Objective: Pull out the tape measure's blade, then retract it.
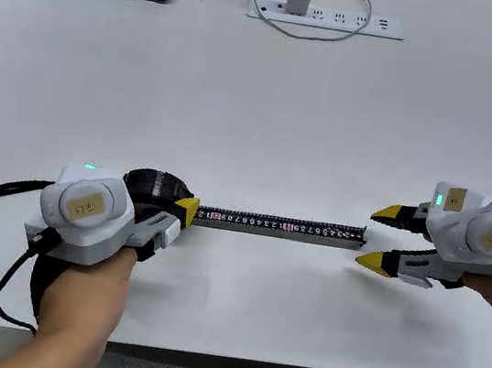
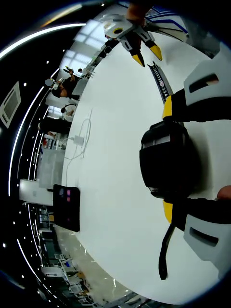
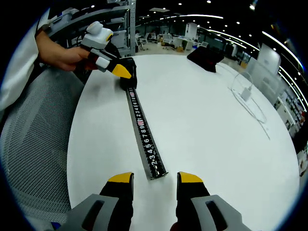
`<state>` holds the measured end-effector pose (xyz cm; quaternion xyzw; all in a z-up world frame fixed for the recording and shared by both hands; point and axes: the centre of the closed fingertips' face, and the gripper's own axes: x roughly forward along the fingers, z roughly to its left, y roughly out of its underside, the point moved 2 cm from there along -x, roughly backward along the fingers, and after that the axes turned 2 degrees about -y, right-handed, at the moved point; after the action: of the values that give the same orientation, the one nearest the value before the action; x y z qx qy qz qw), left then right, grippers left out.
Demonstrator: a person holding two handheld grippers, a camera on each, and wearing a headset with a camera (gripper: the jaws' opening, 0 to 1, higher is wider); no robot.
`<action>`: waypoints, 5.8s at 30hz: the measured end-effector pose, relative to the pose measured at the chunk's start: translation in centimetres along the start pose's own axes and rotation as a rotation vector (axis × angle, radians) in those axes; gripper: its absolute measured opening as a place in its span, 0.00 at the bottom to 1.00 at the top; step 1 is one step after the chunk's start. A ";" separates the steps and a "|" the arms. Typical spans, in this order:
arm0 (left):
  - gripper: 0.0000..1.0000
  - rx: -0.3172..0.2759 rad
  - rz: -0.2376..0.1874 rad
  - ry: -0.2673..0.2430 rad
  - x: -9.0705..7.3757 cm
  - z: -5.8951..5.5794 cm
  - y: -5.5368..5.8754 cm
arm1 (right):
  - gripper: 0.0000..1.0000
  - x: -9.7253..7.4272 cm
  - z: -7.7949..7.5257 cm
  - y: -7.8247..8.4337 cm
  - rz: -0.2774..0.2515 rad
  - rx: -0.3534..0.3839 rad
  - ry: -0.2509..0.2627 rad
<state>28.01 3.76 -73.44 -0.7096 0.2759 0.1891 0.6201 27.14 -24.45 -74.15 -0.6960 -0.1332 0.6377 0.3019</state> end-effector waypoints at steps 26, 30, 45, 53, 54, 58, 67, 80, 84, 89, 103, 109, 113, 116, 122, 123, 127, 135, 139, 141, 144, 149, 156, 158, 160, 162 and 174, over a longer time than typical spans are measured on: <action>0.60 -0.002 0.003 0.004 0.0 0.1 0.0 | 0.13 1.7 -0.6 0.6 0.085 -0.104 -0.097; 0.60 -0.003 0.005 0.005 0.1 0.1 0.1 | 0.12 1.8 -0.6 0.6 0.099 -0.122 -0.108; 0.60 -0.021 -0.003 0.008 0.2 0.2 0.0 | 0.11 1.9 -0.6 0.6 0.168 -0.182 -0.132; 0.59 -0.006 0.013 0.006 0.2 0.1 0.0 | 0.11 1.9 -0.6 0.6 0.172 -0.177 -0.135; 0.59 -0.004 0.018 0.004 0.2 0.1 0.0 | 0.11 1.9 -0.6 0.6 0.173 -0.177 -0.135; 0.58 -0.004 0.026 0.007 0.1 0.1 0.1 | 0.10 1.9 -0.6 0.6 0.174 -0.174 -0.138; 0.56 0.009 0.041 0.007 0.0 0.0 0.1 | 0.10 1.8 -0.7 0.6 0.180 -0.174 -0.144; 0.56 -0.003 0.044 0.014 0.1 0.2 0.1 | 0.10 2.3 -0.6 -0.2 0.185 -0.177 -0.151; 0.56 -0.006 0.043 0.017 0.1 0.2 0.2 | 0.10 2.6 -0.4 -0.7 0.173 -0.171 -0.158; 0.56 -0.012 0.044 0.020 0.2 0.3 0.2 | 0.10 2.8 -0.3 -1.1 0.164 -0.168 -0.161; 0.56 -0.034 0.041 0.036 0.1 0.3 0.2 | 0.10 3.5 0.2 -2.2 0.141 -0.153 -0.180; 0.57 -0.037 0.041 0.039 0.0 0.2 0.2 | 0.10 3.9 0.4 -2.7 0.133 -0.148 -0.187; 0.57 -0.042 0.041 0.041 0.0 0.2 0.2 | 0.10 4.1 0.5 -3.0 0.130 -0.144 -0.190; 0.57 -0.041 0.042 0.041 0.0 0.2 0.2 | 0.10 4.2 0.5 -3.2 0.127 -0.143 -0.194; 0.57 -0.045 0.041 0.044 -0.1 0.2 0.2 | 0.10 4.5 0.5 -3.5 0.125 -0.142 -0.199; 0.56 -0.047 0.042 0.045 -0.1 0.2 0.2 | 0.10 4.6 0.5 -3.6 0.123 -0.142 -0.200; 0.57 -0.052 0.040 0.048 -0.1 0.2 0.1 | 0.10 4.7 0.6 -4.0 0.117 -0.142 -0.201; 0.57 -0.062 0.040 0.053 -0.1 0.3 0.1 | 0.10 5.1 0.7 -4.7 0.108 -0.143 -0.208; 0.57 -0.063 0.039 0.055 -0.1 0.3 0.1 | 0.10 5.3 0.8 -5.2 0.099 -0.143 -0.213; 0.57 -0.064 0.039 0.056 -0.1 0.3 0.1 | 0.10 5.4 0.9 -5.3 0.100 -0.146 -0.215; 0.57 -0.065 0.039 0.057 -0.1 0.3 0.1 | 0.10 5.6 0.9 -5.5 0.098 -0.148 -0.218; 0.57 -0.068 0.039 0.059 -0.1 0.3 0.1 | 0.10 5.9 0.9 -5.9 0.092 -0.151 -0.223; 0.57 -0.071 0.039 0.060 -0.1 0.3 0.1 | 0.10 6.3 0.9 -6.3 0.083 -0.151 -0.230; 0.57 -0.072 0.040 0.061 -0.1 0.3 0.1 | 0.10 6.4 0.9 -6.4 0.082 -0.151 -0.232; 0.57 -0.073 0.040 0.061 -0.1 0.3 0.1 | 0.10 6.6 0.9 -6.5 0.079 -0.150 -0.234; 0.57 -0.071 0.039 0.062 -0.1 0.3 0.1 | 0.10 6.8 0.9 -6.6 0.078 -0.150 -0.235; 0.57 -0.076 0.039 0.065 -0.1 0.3 0.1 | 0.10 7.5 1.1 -7.6 0.062 -0.149 -0.246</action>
<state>27.86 4.08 -73.48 -0.7330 0.3023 0.1883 0.5796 28.74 -13.99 -75.71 -0.6371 -0.1945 0.7154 0.2108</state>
